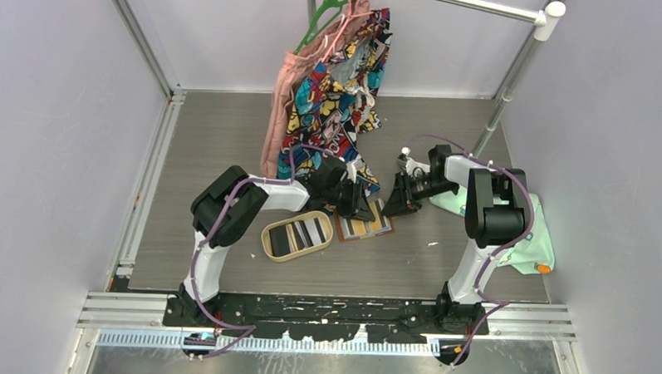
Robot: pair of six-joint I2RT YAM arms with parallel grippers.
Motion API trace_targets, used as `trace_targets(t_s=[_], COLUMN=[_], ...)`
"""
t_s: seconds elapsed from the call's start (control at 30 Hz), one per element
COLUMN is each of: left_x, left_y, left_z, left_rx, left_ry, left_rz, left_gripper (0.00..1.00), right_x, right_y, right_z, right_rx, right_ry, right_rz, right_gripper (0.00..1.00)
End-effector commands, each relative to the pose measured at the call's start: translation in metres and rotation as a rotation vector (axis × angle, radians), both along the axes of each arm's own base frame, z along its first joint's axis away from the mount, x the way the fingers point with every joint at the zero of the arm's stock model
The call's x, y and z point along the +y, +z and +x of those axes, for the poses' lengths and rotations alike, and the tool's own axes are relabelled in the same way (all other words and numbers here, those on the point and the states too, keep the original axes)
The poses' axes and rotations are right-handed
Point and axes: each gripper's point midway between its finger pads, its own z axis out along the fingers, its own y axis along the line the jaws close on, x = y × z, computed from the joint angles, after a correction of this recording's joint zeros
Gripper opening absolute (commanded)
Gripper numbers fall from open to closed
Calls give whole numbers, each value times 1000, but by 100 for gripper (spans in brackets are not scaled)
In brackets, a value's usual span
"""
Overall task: Put the credit cards into the card holder
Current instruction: Insert the credit card into the card holder.
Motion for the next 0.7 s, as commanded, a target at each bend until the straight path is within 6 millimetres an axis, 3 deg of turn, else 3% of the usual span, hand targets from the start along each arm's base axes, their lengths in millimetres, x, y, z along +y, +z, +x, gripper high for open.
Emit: trace_targets(t_s=[0.0,0.67], left_x=[-4,12], left_y=[39,68], left_z=[12,22], left_rx=[-103,-244], left_ry=[22,112], left_rz=[-97,-161], left_gripper=[30,37], right_x=[10,28], right_y=[15,18], right_z=[7,9], right_rx=[11,87], right_ry=[-12,-45], right_rz=[82,207], right_gripper=[34,40])
